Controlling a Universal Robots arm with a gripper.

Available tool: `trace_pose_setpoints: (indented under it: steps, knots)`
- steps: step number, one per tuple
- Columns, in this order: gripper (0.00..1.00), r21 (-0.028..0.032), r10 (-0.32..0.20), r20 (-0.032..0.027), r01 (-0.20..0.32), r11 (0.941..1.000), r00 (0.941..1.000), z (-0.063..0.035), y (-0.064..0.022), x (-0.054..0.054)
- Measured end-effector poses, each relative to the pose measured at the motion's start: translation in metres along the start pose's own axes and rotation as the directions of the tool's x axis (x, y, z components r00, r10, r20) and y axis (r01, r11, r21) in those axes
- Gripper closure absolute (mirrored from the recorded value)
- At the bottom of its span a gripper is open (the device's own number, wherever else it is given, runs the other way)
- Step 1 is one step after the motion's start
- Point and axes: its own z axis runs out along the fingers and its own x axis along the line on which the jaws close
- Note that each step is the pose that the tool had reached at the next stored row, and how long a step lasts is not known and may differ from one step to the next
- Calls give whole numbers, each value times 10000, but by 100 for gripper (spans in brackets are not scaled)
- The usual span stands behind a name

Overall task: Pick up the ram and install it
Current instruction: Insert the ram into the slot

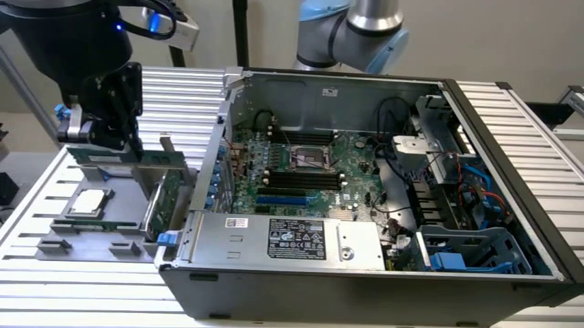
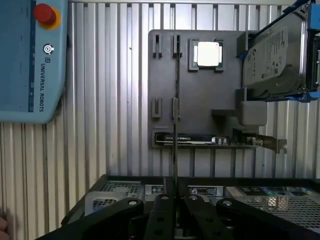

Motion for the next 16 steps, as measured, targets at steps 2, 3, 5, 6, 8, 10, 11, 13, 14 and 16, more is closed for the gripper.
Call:
trace_pose_setpoints:
  steps: [2, 3, 5, 6, 8, 10, 11, 13, 14, 16]
  knots:
    - [100, 0, -1, 10, 1, 10000, 10000, -1, -75, -17]
    - [100, 0, -1, 13, 1, 10000, 10000, -1, -114, -27]
    - [100, -1, -1, 18, 1, 10000, 10000, -2, -187, -48]
    - [100, 0, -1, 19, 1, 10000, 10000, -2, -225, -59]
    - [100, 0, -1, 21, 1, 10000, 10000, -3, -299, -83]
    - [100, 0, -1, 22, 1, 10000, 10000, -3, -372, -108]
    - [100, -1, -1, 22, 1, 10000, 10000, -4, -411, -122]
    - [100, 0, -1, 23, 1, 10000, 10000, -4, -483, -151]
    - [100, 0, -1, 23, 1, 10000, 10000, -4, -519, -165]
    - [100, -1, -1, 22, 1, 10000, 10000, -5, -593, -197]
